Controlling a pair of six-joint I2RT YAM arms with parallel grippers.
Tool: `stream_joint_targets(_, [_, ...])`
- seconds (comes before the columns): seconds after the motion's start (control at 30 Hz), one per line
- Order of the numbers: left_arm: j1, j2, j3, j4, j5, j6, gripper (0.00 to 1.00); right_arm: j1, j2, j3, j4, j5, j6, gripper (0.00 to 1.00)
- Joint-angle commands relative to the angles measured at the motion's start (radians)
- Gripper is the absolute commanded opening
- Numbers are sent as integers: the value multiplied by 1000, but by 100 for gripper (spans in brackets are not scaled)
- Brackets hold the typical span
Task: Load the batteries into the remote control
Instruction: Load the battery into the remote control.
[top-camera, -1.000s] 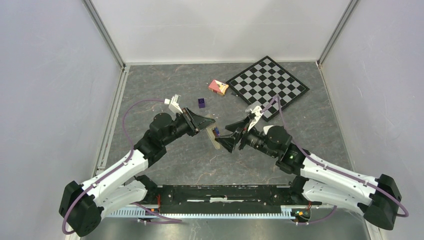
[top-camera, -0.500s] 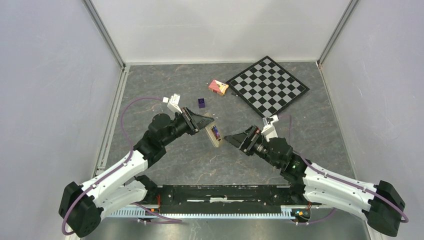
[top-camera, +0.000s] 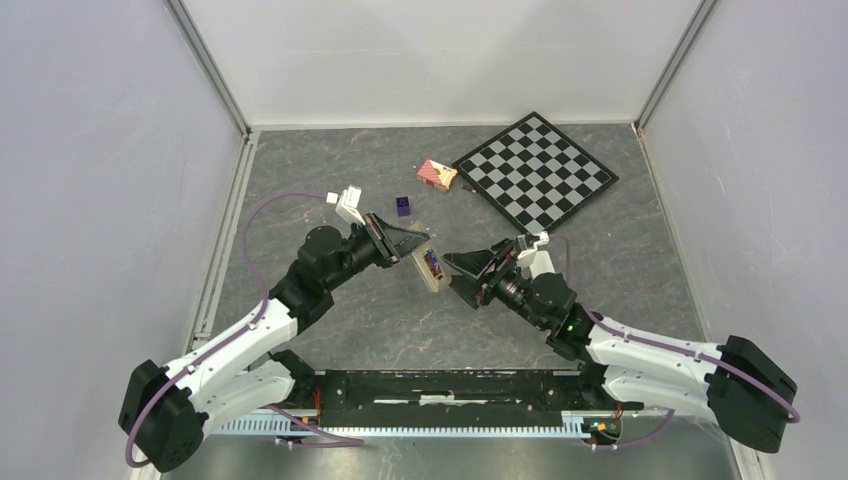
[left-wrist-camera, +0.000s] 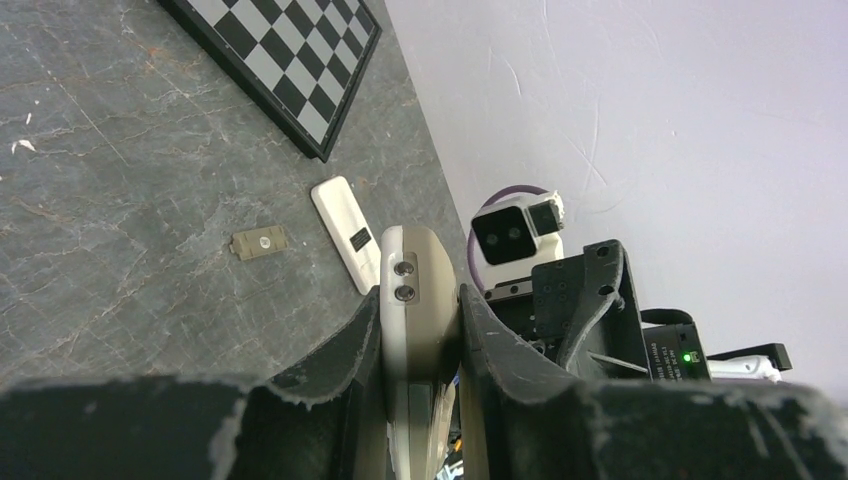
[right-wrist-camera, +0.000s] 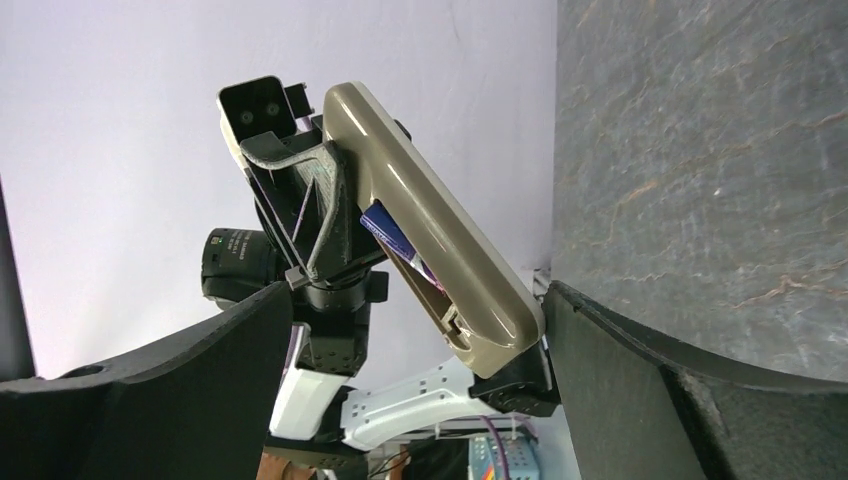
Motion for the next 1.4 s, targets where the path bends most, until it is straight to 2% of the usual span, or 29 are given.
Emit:
stream_joint_targets(0.0, [2,-12,17,61,0,50,2,3,42,8,147,-49,86,98])
stream_joint_targets(0.2, [2,-1,21,60,21,77,2,3,93,32,193,-72,105,98])
stream_joint_targets(0.47, [2,30,55,51,171,175,2,2,190,60,330,-116,87,98])
stream_joint_targets(0.8, [2,38,61,41,219,201,2,3,239,48,410,-136,144,98])
stream_joint_targets(1.03, [2,41,70,18,266,236,2,1,286,15,554,-159,198,91])
stream_joint_targets(1.23, [2,40,66,18,281,248,2,1,293,-7,605,-147,232,95])
stream_joint_targets(1.37, [2,32,62,17,278,248,2,-6,282,-36,612,-130,254,94])
